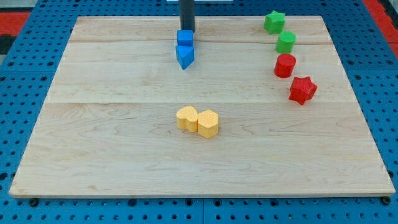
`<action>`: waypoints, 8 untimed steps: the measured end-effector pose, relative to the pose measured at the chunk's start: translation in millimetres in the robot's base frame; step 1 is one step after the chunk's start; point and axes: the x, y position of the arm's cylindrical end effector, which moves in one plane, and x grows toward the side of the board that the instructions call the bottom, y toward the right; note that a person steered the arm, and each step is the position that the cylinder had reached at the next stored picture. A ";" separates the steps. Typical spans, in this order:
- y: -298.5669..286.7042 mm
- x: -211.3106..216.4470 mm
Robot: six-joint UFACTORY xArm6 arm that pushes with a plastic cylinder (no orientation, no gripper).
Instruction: Move the yellow hexagon towards up
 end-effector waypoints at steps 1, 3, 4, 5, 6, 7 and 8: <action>21.6 0.0; 74.6 68.5; 80.1 142.9; 75.4 193.0; 91.6 230.2; 86.7 270.5; 41.2 301.1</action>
